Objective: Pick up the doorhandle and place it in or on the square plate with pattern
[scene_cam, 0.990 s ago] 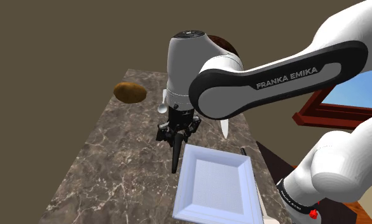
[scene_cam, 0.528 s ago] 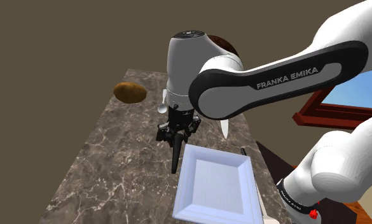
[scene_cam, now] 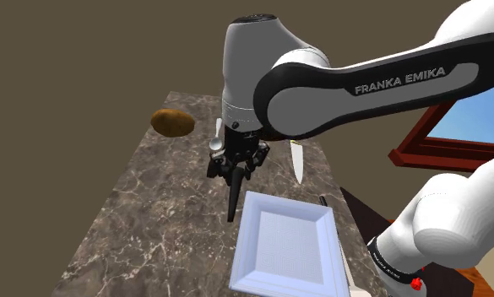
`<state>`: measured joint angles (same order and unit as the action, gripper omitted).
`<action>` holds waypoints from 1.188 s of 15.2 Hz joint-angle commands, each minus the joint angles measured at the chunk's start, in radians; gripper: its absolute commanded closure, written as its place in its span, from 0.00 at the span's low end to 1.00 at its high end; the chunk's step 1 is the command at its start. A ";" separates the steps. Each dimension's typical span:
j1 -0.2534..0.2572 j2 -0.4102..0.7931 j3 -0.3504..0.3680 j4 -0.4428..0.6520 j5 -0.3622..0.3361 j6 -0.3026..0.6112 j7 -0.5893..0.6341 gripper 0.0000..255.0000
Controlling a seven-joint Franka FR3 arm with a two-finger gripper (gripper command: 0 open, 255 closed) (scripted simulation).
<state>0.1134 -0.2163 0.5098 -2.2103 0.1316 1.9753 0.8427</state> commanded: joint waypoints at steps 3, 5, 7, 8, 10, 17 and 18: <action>0.000 -0.018 -0.006 0.039 0.004 -0.056 -0.003 1.00; -0.001 -0.024 -0.010 0.060 0.005 -0.083 -0.004 1.00; -0.001 -0.029 -0.013 0.083 0.006 -0.110 -0.005 1.00; -0.002 -0.032 -0.014 0.094 0.006 -0.124 -0.005 1.00; -0.002 -0.034 -0.016 0.108 0.006 -0.140 -0.006 1.00; 0.073 -0.327 -0.049 -0.137 0.122 -0.175 -0.038 1.00; 0.087 -0.368 -0.054 -0.168 0.135 -0.185 -0.038 1.00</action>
<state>0.1845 -0.5386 0.4586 -2.3410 0.2497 1.7980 0.8031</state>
